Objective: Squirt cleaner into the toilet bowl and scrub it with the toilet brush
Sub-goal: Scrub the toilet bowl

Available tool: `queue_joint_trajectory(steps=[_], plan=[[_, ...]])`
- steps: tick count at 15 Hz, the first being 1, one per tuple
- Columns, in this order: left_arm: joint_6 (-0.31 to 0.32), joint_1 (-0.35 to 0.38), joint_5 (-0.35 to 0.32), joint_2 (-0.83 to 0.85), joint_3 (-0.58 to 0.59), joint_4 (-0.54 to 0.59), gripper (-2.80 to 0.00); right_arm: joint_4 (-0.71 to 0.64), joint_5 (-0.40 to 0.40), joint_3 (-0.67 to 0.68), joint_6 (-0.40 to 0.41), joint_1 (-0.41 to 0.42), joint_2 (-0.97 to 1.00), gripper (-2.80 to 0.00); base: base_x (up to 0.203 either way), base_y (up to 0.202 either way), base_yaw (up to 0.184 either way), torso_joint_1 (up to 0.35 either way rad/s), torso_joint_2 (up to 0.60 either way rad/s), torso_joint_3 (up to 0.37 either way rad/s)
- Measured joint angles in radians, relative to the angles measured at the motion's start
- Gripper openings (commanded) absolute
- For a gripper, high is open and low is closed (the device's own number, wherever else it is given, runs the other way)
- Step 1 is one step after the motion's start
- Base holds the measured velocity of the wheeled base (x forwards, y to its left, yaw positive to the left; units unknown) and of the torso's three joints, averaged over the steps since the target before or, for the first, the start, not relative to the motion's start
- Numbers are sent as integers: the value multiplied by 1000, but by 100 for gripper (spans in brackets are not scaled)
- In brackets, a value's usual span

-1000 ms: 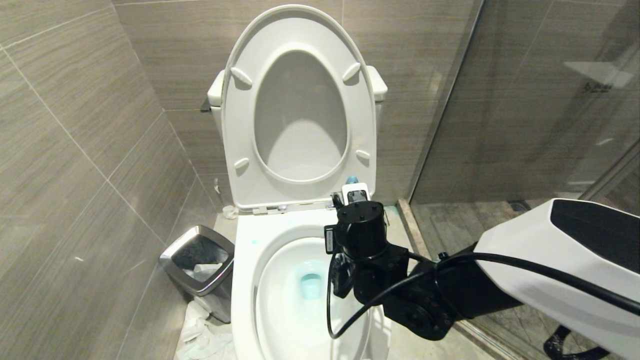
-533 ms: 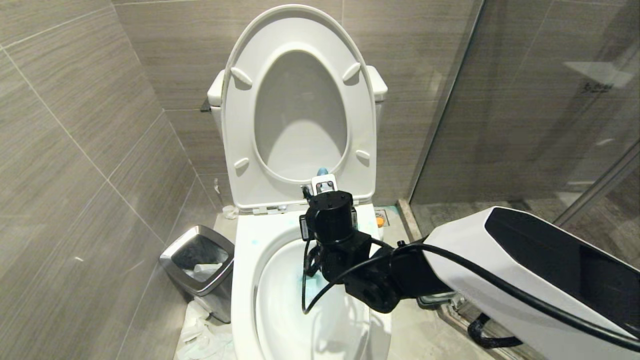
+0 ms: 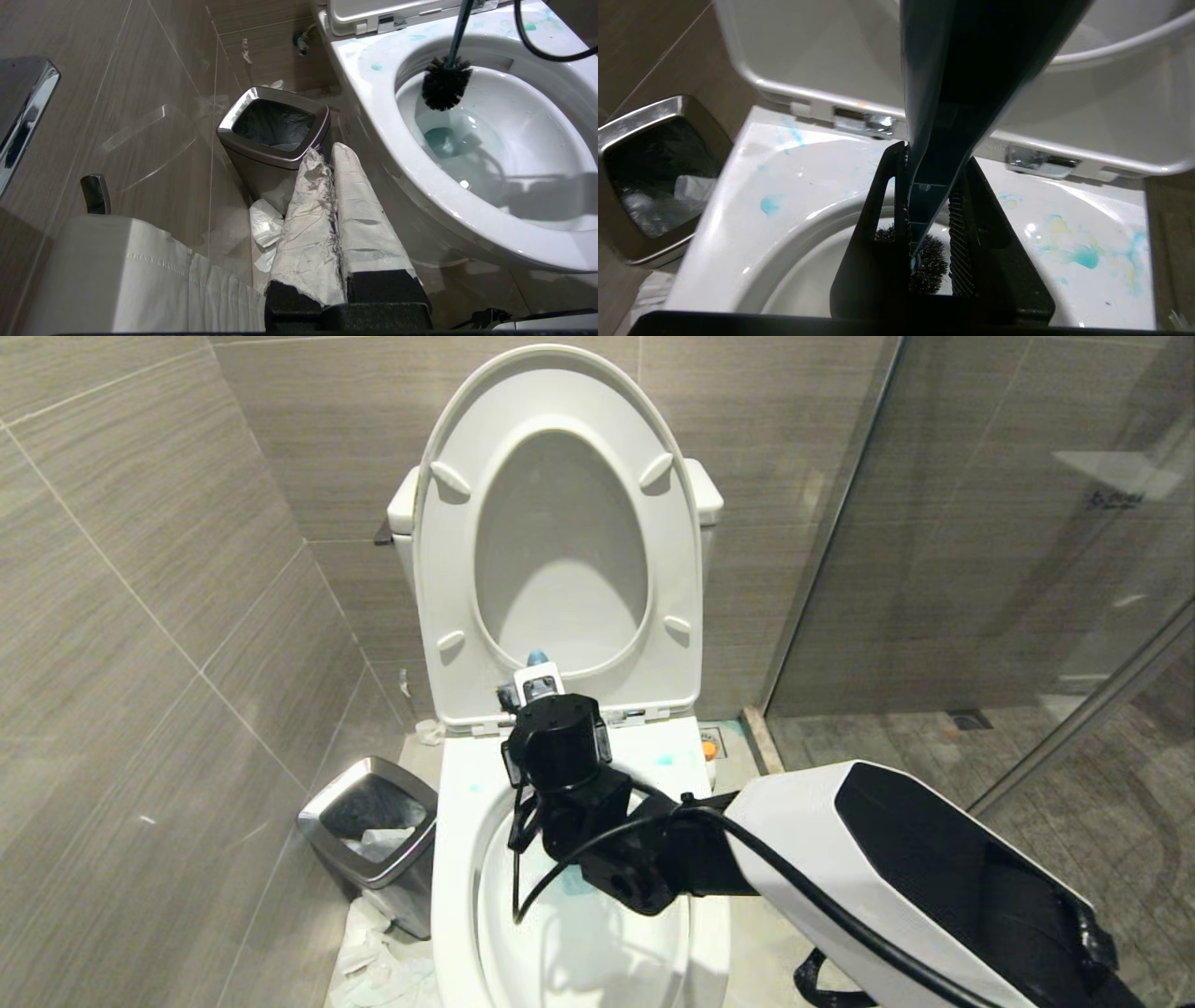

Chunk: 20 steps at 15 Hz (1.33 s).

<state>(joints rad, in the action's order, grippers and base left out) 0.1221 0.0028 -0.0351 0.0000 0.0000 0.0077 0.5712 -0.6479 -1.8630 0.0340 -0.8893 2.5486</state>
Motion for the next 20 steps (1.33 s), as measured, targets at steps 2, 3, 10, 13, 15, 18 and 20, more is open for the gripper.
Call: queue_joint_trajectory(steps=[2, 3, 10, 13, 15, 18, 20], plan=[[0, -1, 0, 0, 0, 0, -280, -72, 7, -75, 4, -36, 34, -280, 0, 0, 0, 0, 0, 0], [0, -1, 0, 0, 0, 0, -280, -93, 13, -94, 4, -56, 45, -280, 0, 0, 0, 0, 0, 0], [0, -1, 0, 0, 0, 0, -280, -100, -2, -43, -16, -170, 49, -280, 0, 0, 0, 0, 0, 0], [0, 0, 0, 0, 0, 0, -280, -96, -21, 151, -50, -213, -34, -280, 0, 0, 0, 0, 0, 0], [0, -1, 0, 0, 0, 0, -280, -91, -45, 311, -96, -252, -130, -280, 0, 0, 0, 0, 0, 0], [0, 0, 0, 0, 0, 0, -280, -89, -91, 523, -176, -318, -282, -280, 0, 0, 0, 0, 0, 0], [0, -1, 0, 0, 0, 0, -280, -89, -115, 649, -225, -343, -373, -280, 0, 0, 0, 0, 0, 0]])
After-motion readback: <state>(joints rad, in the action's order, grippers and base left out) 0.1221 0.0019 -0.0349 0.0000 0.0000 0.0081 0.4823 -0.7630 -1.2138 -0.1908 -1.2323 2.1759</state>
